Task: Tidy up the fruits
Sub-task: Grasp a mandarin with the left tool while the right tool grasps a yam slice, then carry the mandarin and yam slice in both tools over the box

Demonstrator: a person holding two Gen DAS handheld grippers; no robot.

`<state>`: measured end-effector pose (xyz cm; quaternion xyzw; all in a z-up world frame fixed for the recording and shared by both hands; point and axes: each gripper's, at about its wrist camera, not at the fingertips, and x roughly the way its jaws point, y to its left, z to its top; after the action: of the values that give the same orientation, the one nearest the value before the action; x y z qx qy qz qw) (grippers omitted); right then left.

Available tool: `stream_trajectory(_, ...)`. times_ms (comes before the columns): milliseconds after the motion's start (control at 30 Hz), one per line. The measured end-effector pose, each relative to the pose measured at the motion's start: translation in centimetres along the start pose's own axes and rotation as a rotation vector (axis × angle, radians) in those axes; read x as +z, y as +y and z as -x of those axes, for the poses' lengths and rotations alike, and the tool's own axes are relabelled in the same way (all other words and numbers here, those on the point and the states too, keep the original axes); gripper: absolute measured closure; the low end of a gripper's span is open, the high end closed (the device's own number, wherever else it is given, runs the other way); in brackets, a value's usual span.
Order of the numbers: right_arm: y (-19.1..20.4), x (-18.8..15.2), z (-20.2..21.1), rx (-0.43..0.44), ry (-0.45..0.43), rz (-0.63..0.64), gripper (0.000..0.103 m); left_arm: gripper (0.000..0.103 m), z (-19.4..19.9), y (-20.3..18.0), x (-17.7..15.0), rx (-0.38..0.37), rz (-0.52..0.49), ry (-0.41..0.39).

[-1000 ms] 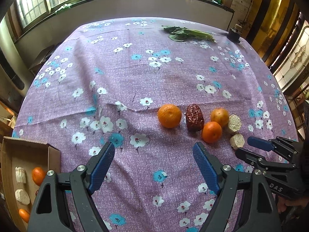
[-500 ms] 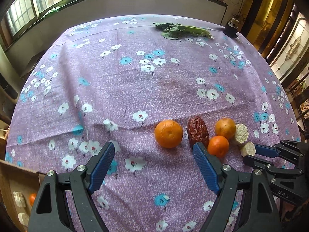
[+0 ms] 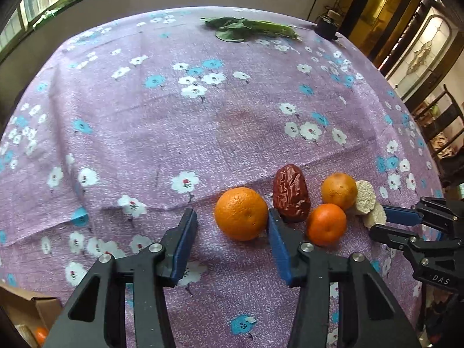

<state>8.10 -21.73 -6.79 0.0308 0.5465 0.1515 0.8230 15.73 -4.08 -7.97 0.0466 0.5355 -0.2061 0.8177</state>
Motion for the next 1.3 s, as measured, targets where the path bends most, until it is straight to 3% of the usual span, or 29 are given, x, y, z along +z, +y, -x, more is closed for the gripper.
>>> stream_trajectory(33, 0.0, 0.1, 0.0, 0.002, 0.001, 0.002, 0.071, 0.068, 0.1, -0.2, 0.0, -0.013, -0.015, 0.000)
stream_trajectory(67, 0.1, 0.1, 0.1, 0.007, 0.000, 0.003, 0.071, 0.070, 0.2, -0.4, 0.0, -0.026, -0.025, 0.000)
stream_trajectory(167, 0.3, 0.2, 0.4, 0.012, -0.008, 0.008, 0.071, 0.070, 0.4, -0.9, -0.2, 0.005, -0.054, 0.001)
stream_trajectory(533, 2.4, -0.2, 2.2, 0.030, -0.028, 0.045, 0.071, 0.071, 4.7, -0.6, -2.5, 0.053, 0.037, -0.045)
stream_trajectory(867, 7.5, -0.7, 3.3, 0.081, -0.034, 0.130, 0.071, 0.071, 8.5, 0.1, -6.5, 0.100, 0.117, -0.076)
stream_trajectory(1300, 15.4, -1.5, 3.1, 0.152, -0.017, 0.271, 0.071, 0.071, 13.0, 3.8, -12.2, 0.207, 0.240, -0.106)
